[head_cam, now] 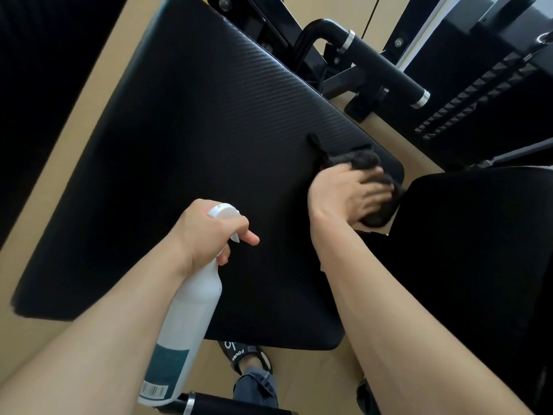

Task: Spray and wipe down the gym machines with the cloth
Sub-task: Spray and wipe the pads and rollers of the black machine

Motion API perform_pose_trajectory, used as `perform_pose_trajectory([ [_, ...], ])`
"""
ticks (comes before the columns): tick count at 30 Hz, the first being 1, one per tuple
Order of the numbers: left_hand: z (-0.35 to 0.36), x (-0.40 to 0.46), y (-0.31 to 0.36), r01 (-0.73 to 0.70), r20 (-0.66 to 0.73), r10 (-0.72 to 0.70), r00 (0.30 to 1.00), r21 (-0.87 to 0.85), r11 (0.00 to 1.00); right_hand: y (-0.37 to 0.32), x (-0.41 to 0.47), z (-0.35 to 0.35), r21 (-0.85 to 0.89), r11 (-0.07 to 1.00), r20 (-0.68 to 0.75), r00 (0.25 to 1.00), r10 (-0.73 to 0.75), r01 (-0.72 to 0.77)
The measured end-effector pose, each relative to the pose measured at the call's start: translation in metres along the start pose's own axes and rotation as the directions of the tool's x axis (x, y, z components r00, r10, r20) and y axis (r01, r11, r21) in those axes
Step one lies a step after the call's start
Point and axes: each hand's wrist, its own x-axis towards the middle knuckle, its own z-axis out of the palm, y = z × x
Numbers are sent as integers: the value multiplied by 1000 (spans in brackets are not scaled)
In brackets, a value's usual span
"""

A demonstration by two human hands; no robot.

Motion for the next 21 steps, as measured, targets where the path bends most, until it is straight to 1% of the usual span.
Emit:
perform_pose_trajectory([
  [1, 0, 0, 0, -5, 4, 5, 1000, 0, 1000, -10, -3, 3, -22, 994, 8, 994, -108, 108],
  [2, 0, 0, 0, -11, 9, 11, 1000, 1, 1000, -20, -6, 6, -50, 972, 16, 973, -229, 229],
  [3, 0, -1, 1, -13, 10, 13, 1000, 2, 1000, -30, -8, 10, -79, 938, 24, 941, -338, 339],
  [5, 0, -2, 1, -18, 13, 18, 1000, 9, 1000, -42, -10, 15, -151, 855, 26, 866, -499, 496],
  [8, 1, -4, 3, -14, 8, 14, 1000, 13, 1000, -36, -4, 16, -219, 727, 56, 752, -657, 651],
  [10, 3, -8, 6, -17, 0, 17, 1000, 20, 1000, -18, -10, 15, -183, 614, 76, 634, -769, 767],
  [12, 4, -12, 7, -26, -3, 26, 1000, 28, 999, 14, -27, 16, -137, 492, 112, 507, -855, 860],
  [13, 3, -15, 7, -31, -8, 32, 999, 34, 999, 35, -39, 15, -128, 452, 135, 467, -874, 883],
  [14, 2, -19, 6, -39, -20, 40, 999, 42, 998, 58, -50, 14, -133, 431, 158, 448, -880, 893],
  [16, -8, -32, 1, -65, -80, 67, 995, 34, 997, 99, -70, 11, -170, 425, 198, 453, -869, 889],
  [18, -24, -51, -9, -106, -173, 94, 980, -62, 992, 120, -80, 11, -198, 452, 206, 488, -848, 870],
  [20, -37, -75, -21, -151, -257, 103, 961, -176, 973, 115, -86, 14, -176, 526, 190, 553, -811, 832],
  [21, -42, -86, -29, -172, -287, 105, 952, -219, 960, 106, -89, 16, -160, 588, 171, 609, -775, 793],
])
